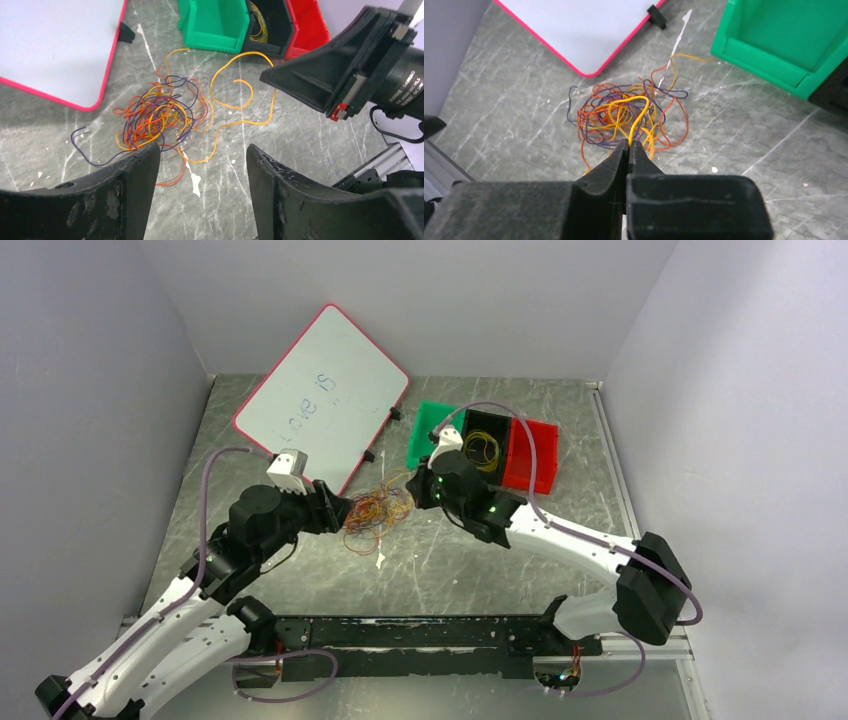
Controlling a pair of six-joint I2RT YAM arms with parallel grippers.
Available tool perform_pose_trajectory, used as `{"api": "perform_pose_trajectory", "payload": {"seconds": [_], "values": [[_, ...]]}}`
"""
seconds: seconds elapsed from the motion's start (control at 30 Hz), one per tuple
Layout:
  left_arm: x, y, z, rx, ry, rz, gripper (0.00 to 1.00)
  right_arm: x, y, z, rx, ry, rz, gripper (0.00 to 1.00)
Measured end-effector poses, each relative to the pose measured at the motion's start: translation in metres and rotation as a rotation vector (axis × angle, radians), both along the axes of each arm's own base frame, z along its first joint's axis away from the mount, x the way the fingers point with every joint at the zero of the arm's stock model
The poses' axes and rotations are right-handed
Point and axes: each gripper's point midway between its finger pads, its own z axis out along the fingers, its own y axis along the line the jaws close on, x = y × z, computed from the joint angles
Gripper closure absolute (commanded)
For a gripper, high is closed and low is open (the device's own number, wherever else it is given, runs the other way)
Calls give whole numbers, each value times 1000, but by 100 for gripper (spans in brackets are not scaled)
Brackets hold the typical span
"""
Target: Untangle the cables
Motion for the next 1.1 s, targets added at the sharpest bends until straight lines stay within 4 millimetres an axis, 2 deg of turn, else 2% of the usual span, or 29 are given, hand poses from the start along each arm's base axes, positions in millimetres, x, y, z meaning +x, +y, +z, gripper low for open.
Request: {"api": "perform_pose_trajectory", "payload": {"seconds": [0.07,0.1,0.27,0.47,0.57,0.67,0.9,1.1], "values": [[0,-4,2,7,-4,-24,17,4,2,11,5,-11,-10,100],[0,-6,4,12,-10,-40,16,6,3,16,6,-13,-12,100],[0,-16,9,21,-41,-103,15,10,15,42,18,-25,18,100],[2,-31,30,3,-154,-195,17,6,22,66,57,-4,40,100],[4,-41,32,-2,-196,-245,19,7,25,79,87,6,26,100],[6,-52,24,-1,-214,-291,20,8,27,91,109,8,16,100],[16,-61,-23,36,-171,-311,23,15,36,105,123,6,20,100],[31,-75,-31,16,-203,-321,32,12,39,106,137,16,32,100]]}}
